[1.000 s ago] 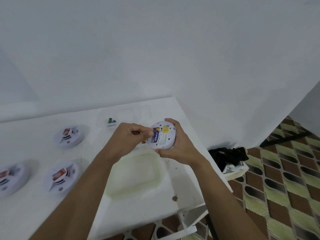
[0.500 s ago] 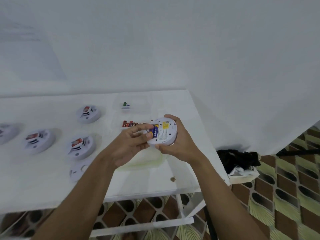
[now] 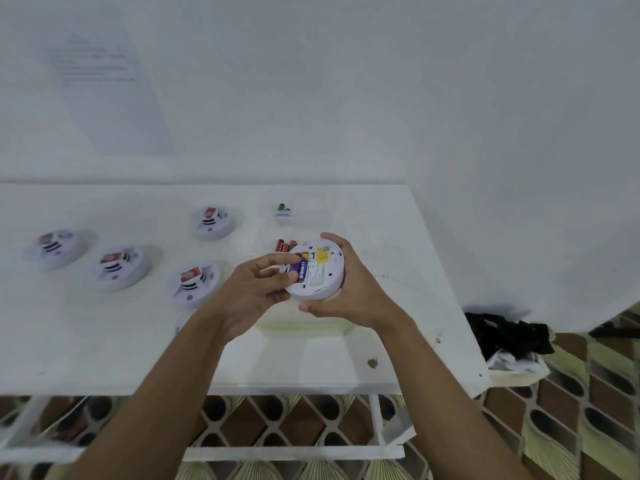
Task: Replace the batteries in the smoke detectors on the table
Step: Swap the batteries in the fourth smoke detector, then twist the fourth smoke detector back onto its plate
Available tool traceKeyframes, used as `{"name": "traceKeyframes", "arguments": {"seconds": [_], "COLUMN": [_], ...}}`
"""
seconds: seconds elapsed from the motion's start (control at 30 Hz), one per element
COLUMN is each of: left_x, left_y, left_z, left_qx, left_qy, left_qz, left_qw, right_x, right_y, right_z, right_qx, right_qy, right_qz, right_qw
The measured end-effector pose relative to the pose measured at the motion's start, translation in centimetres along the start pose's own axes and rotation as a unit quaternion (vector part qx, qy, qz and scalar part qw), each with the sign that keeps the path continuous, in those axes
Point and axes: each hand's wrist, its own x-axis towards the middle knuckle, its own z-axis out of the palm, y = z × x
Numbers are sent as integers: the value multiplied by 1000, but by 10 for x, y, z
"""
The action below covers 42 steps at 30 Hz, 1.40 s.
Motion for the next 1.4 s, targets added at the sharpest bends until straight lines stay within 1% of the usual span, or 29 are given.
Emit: {"name": "traceKeyframes", "arguments": {"seconds": [0.07, 0.13, 0.2, 0.23, 0.27, 0.33, 0.4, 0.43, 0.47, 0.53, 0.63, 0.67, 0.87, 0.93, 1.0, 1.17, 1.23, 1.3, 1.4], "left_x": [-6, -12, -17, -18, -19, -22, -25, -27, -28, -31, -33, -34, -47, -53, -58, -66, -69, -73, -77], "left_y": [4, 8, 8, 8, 8, 5, 2, 1, 0, -2, -6, -6, 0, 4, 10, 36, 46, 52, 50], "left_z": [-9, -23, -44, -56, -68, -89, -106, -112, -118, -124, -125, -125, -133, -142, -157, -184, -186, -184, -181], "left_qx": [24, 62, 132, 184, 251, 402, 528, 569, 594, 625, 671, 675, 684, 677, 650, 505, 448, 415, 412], "left_qy": [-3, 11, 50, 76, 98, 107, 67, 38, 12, -14, -20, -17, -11, 0, 26, 111, 114, 90, 35], "left_qz": [17, 33, 39, 38, 35, 11, -23, -38, -52, -73, -80, -78, -54, -41, -17, 61, 105, 142, 173], "left_qw": [1000, 997, 989, 979, 962, 909, 846, 821, 803, 777, 737, 734, 727, 735, 759, 854, 880, 894, 894], "right_x": [6, 11, 15, 16, 17, 19, 20, 20, 20, 20, 18, 18, 17, 19, 22, 32, 37, 42, 47], "right_y": [1, 2, 2, 3, 3, 5, 6, 6, 6, 5, 3, 2, -2, -4, -6, -10, -13, -15, -20], "right_z": [9, 18, 28, 33, 37, 47, 57, 61, 65, 73, 86, 90, 109, 115, 120, 139, 149, 157, 170], "right_qx": [3, 8, 19, 21, 20, 18, 19, 20, 19, 16, 18, 23, 42, 45, 52, 50, 47, 46, 45], "right_qy": [-1, 4, 10, 13, 19, 28, 35, 38, 42, 47, 56, 59, 55, 43, 29, 1, -10, -19, -39], "right_qz": [0, 3, 8, 8, 7, 7, 6, 5, 4, 3, 8, 11, 27, 36, 44, 51, 52, 48, 42], "right_qw": [1000, 1000, 1000, 1000, 1000, 999, 999, 999, 999, 999, 998, 998, 997, 997, 997, 997, 998, 998, 997]}}
